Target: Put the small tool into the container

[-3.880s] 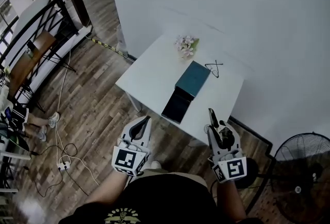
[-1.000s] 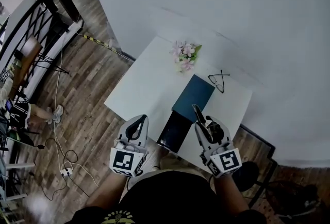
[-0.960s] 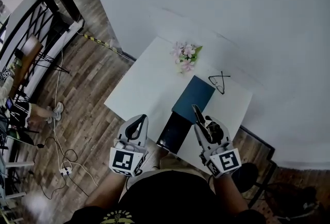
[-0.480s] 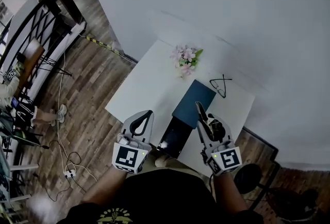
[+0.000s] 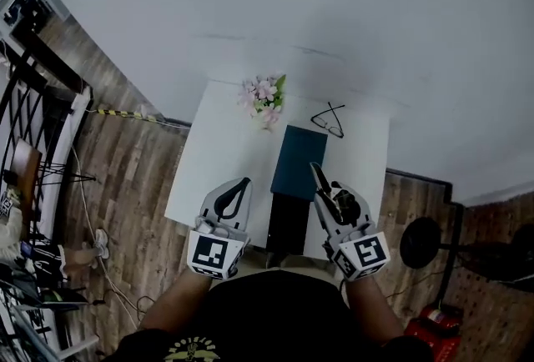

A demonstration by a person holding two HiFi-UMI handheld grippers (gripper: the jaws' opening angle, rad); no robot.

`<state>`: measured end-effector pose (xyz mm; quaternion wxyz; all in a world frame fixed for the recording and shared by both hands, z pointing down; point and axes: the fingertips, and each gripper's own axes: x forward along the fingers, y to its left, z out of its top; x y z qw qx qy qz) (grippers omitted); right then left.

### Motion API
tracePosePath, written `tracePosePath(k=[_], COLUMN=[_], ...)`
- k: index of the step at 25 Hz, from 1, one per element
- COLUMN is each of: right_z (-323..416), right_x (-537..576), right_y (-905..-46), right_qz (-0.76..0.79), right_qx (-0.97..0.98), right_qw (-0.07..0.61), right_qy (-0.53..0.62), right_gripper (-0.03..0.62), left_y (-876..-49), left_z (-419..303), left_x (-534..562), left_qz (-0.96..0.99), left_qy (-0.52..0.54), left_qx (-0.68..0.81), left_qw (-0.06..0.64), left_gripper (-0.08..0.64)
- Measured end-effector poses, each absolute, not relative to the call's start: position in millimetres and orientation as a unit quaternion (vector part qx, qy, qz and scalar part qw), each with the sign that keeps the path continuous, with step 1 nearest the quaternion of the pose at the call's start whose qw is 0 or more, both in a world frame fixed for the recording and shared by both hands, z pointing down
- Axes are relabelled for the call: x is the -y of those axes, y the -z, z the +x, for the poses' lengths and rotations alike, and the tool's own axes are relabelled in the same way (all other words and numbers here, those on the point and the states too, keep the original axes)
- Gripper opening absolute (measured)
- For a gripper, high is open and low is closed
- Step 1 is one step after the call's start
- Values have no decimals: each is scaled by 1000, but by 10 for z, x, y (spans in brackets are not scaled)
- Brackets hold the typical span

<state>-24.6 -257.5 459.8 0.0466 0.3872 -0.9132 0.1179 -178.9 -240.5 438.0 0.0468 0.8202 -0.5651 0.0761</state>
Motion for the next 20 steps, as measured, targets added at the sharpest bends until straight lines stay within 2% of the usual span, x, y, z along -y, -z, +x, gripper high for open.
tracePosePath(k=[20], right_z=[-533], right_x=[2147], right_y=[-5253], right_qz=[515], right_qx=[832], right_qw=[80], right_qy=[-190], right_gripper=[166], left_y=[-4829], left_z=[-2053], left_x=[2485], left_qz=[896], left_qy=[-89], left_qx=[430], left_qw=[58], left_gripper=[6])
